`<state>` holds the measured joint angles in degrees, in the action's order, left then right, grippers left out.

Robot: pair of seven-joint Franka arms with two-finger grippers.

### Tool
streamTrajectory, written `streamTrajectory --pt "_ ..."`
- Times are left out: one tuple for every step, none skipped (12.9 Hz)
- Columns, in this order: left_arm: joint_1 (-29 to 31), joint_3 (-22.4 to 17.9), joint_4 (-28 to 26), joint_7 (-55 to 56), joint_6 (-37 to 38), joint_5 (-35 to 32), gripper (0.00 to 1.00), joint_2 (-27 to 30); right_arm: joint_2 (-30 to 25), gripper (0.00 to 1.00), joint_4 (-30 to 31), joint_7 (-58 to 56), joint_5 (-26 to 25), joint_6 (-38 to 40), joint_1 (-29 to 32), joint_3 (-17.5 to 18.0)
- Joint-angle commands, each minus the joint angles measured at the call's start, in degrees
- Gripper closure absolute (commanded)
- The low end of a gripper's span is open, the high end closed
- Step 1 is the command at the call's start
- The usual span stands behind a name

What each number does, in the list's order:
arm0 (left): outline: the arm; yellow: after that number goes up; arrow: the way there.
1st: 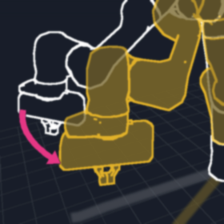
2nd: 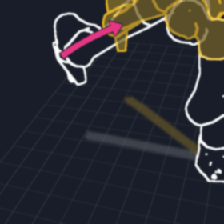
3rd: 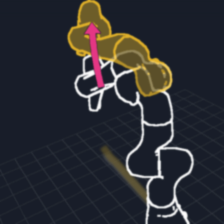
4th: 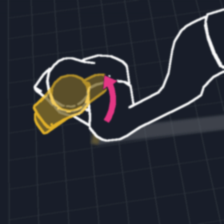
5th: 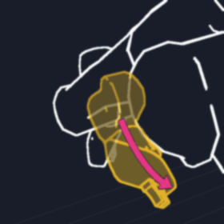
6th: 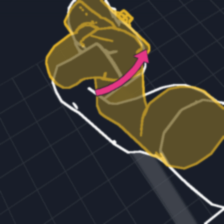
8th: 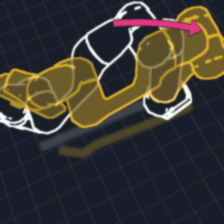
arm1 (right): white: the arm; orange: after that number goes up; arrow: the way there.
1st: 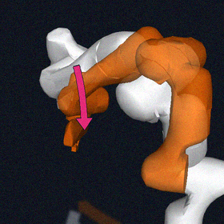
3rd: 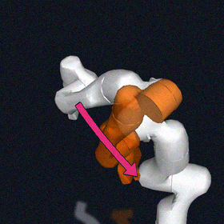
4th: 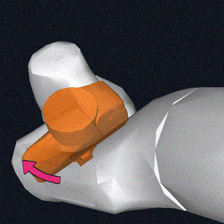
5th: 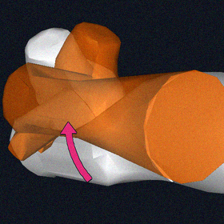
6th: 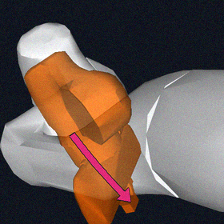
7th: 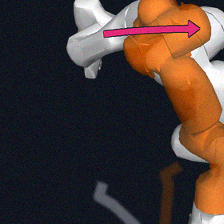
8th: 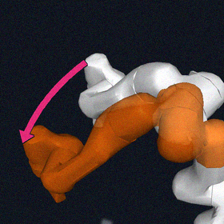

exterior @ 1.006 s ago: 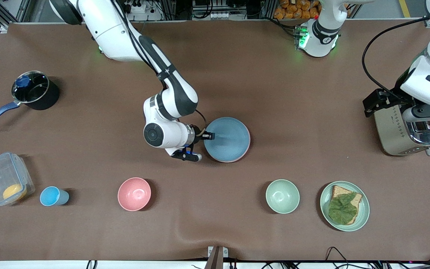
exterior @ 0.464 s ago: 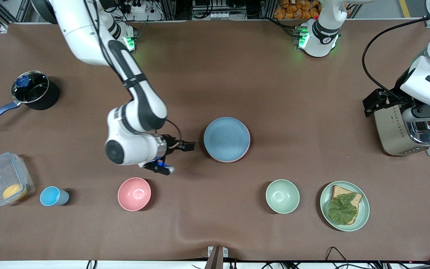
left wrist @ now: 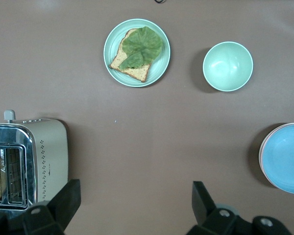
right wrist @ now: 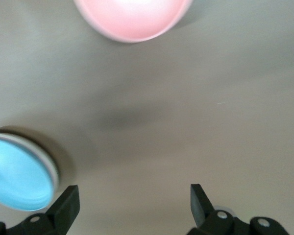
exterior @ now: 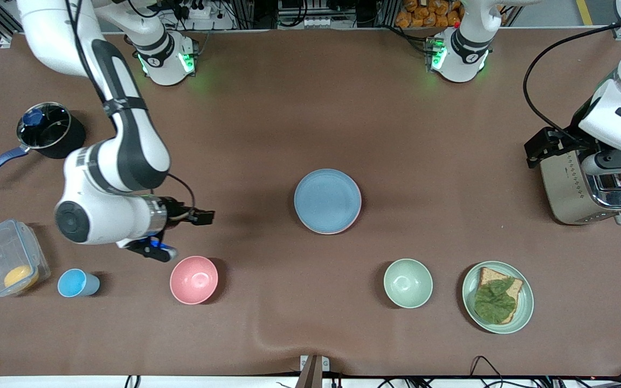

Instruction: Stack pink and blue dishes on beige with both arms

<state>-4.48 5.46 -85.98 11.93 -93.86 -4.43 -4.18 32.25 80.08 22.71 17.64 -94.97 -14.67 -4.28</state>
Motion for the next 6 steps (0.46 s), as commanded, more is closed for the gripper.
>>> streamTrajectory --pt "0.0 -0.4 -0.9 -1.0 1.3 0.3 0.00 1.5 -3.7 0.00 1.4 -5.9 -5.1 3.5 4.7 0.9" --pt "0.1 -0.4 -0.8 -1.1 1.3 0.3 0.00 1.5 -4.6 0.00 1.7 -9.2 -6.4 4.4 6.7 0.9" --pt "0.1 -0.4 -0.7 -1.1 1.3 0.3 0.00 1.4 -6.3 0.00 2.2 -11.2 -8.2 4.4 7.3 0.4" --pt "0.1 -0.5 -0.7 -1.2 1.3 0.3 0.00 1.4 -7.7 0.00 2.8 -11.7 -11.4 4.4 8.2 0.3" --pt "0.2 -0.6 -0.6 -1.6 1.3 0.6 0.00 1.3 -12.8 0.00 6.1 -11.8 -14.4 3.7 9.4 0.3" --pt "0.2 -0.7 -0.6 -1.6 1.3 1.0 0.00 1.2 -17.0 0.00 8.7 -11.8 -15.3 3.6 9.7 0.3"
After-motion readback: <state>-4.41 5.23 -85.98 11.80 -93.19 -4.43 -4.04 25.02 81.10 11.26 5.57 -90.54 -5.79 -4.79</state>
